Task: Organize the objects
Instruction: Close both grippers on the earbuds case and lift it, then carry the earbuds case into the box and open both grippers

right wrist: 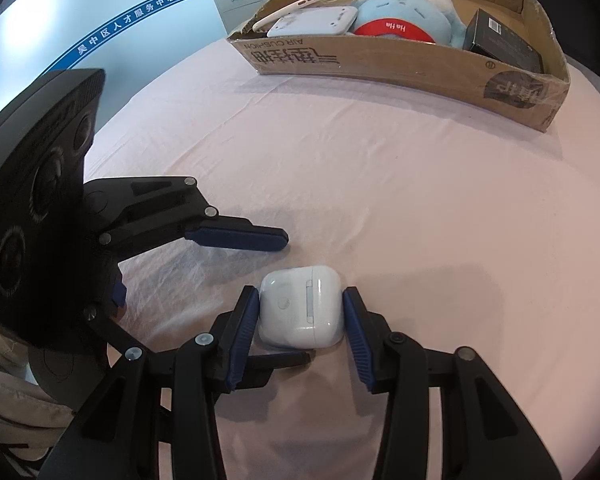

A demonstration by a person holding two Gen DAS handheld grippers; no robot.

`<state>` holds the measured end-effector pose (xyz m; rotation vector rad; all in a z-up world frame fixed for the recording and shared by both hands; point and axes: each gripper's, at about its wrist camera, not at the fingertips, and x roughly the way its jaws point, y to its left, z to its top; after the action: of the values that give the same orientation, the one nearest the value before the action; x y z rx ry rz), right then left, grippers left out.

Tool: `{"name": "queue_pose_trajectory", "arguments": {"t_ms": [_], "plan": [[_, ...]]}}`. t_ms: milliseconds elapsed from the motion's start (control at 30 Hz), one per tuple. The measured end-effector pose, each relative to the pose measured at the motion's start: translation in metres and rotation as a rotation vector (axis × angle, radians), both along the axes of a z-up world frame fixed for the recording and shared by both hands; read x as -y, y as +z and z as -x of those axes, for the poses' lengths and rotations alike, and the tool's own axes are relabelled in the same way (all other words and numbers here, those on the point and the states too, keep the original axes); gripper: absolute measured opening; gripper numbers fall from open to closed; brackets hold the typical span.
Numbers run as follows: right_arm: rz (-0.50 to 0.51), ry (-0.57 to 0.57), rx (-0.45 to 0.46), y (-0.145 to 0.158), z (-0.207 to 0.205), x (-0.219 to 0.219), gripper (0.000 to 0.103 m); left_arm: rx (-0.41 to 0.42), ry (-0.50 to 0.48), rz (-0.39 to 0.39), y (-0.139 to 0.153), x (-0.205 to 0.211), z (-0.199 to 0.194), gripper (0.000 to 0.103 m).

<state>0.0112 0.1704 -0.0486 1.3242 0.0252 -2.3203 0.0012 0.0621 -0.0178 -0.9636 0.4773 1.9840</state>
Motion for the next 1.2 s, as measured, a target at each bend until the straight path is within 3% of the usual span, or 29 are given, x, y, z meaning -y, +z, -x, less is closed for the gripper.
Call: {"name": "queue_pose_trajectory", "arguments": {"t_ms": [67, 333, 633, 1200], "plan": [[-0.001, 0.007, -0.001, 0.0, 0.0, 0.0, 0.041, -0.03, -0.02, 0.011, 0.001, -0.003, -0.008, 0.042], [0.0, 0.024, 0.03, 0.002, 0.0, 0.002, 0.041, -0.025, -0.01, 0.032, 0.006, -0.012, -0.021, 0.042], [0.007, 0.032, -0.008, 0.036, 0.016, 0.009, 0.041, -0.054, 0.009, 0.027, 0.043, -0.012, -0.013, 0.042], [-0.017, 0.052, -0.147, 0.122, 0.099, -0.009, 0.04, -0.2, -0.027, 0.059, 0.135, -0.031, 0.095, 0.042]]}}
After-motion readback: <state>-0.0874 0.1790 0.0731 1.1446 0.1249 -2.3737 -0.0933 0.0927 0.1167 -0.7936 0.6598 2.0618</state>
